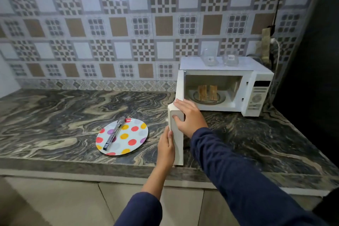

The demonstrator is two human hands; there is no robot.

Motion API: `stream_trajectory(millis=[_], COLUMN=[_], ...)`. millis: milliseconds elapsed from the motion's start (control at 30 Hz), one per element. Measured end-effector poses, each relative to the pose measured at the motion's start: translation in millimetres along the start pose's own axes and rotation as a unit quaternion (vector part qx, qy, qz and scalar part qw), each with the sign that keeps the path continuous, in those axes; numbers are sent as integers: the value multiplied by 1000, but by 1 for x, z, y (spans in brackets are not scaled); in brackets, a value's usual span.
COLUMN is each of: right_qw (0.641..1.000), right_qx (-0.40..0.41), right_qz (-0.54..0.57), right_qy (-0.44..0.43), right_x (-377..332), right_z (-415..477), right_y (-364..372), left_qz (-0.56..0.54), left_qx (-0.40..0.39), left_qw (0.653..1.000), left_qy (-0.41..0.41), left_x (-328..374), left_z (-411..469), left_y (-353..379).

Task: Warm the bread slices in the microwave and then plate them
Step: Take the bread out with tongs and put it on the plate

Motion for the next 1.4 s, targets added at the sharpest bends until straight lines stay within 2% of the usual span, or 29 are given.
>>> stream_trajectory(millis=[200,333,467,600,700,833,1000,1100,1200,1400], right_qw=[998,998,997,994,996,996,967,939,913,871], right_qx=[33,8,-28,-45,-35,-86,-161,-177,-146,-130], right_qz=[-45,-51,-52,-57,-24,-3,25,27,36,63], right_qy=[-20,-35,-45,-82,-73,6,196,295,380,469], right_x=[-26,-39,-54,-84,-107,-110,-69,-43,-24,-4], right_z=[10,22,39,58,75,90,80,62,53,51], right_y=[26,35,38,52,77,131,208,244,267,293], left_qz=[-12,-34,-44,-23,-12,23,113,126,116,61], left_qx=[-47,-81,-136,-81,-36,47,118,88,50,32], left_qw=[999,995,990,996,999,998,978,973,971,966], left_qy=[19,47,21,-10,-16,-46,-131,-170,-203,-248], left_x=[-8,-6,-14,-26,-37,-76,-130,-154,-181,-197], left_z=[18,26,38,65,88,117,139,145,156,167], left_y=[-41,-65,-88,-117,-151,-207,-267,-289,-297,-298])
Point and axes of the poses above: each hand's wrist, its own z-axis towards the middle knuckle, its own y-axis out of the palm, x = y × z, the point moved 1 cm from there along z, towards the middle knuckle, and after that the axes turned 2 degrees about x, right-handed, at the moved point
